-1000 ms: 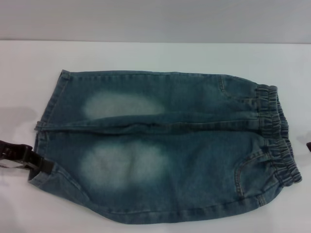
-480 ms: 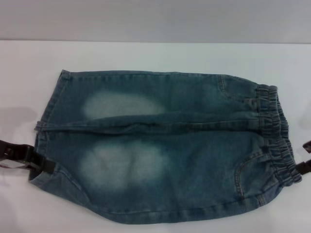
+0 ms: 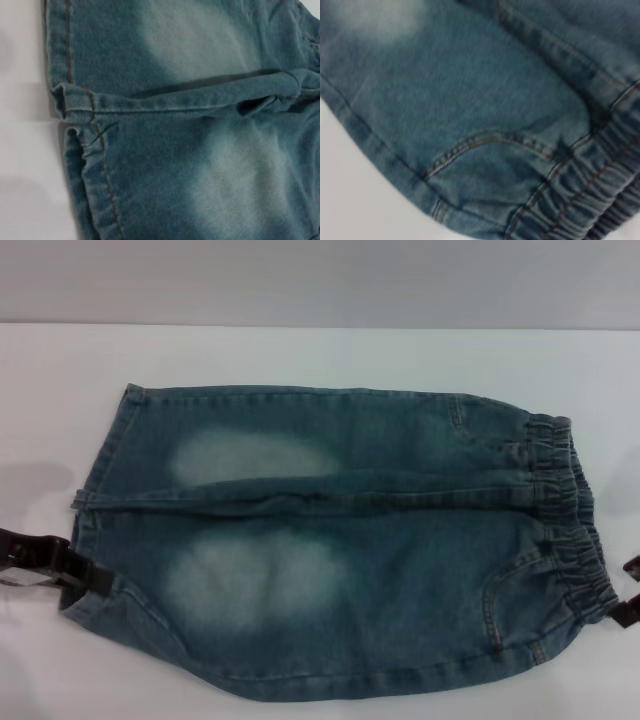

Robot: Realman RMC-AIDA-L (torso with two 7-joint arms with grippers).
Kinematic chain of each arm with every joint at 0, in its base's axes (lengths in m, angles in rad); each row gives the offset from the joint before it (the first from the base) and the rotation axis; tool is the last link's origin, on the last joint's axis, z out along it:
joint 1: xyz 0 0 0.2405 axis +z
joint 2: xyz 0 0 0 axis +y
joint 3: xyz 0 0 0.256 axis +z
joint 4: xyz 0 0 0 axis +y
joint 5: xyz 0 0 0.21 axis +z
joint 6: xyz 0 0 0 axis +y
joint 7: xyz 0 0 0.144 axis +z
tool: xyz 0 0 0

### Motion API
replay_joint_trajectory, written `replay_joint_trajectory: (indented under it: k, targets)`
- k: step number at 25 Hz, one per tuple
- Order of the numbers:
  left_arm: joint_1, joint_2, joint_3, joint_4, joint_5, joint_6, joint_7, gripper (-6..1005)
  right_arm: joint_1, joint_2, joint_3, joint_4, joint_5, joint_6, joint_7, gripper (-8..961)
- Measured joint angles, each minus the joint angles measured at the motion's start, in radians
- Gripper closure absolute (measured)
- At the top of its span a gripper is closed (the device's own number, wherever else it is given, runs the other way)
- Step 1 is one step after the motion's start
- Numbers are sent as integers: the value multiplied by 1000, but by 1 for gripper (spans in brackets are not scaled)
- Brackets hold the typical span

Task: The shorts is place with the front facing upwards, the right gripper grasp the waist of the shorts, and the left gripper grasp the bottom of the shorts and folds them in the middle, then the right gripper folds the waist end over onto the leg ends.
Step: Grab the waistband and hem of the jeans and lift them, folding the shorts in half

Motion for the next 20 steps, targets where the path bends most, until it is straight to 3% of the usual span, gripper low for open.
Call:
replay_joint_trajectory:
  k: [9, 20]
  targets:
    - [4, -7, 0, 0, 0, 0, 0, 956, 15, 2, -24, 33, -10, -3, 1, 305]
    - [12, -9, -13, 0, 0, 0, 14, 956, 26, 20, -18, 58, 5, -6, -12, 316]
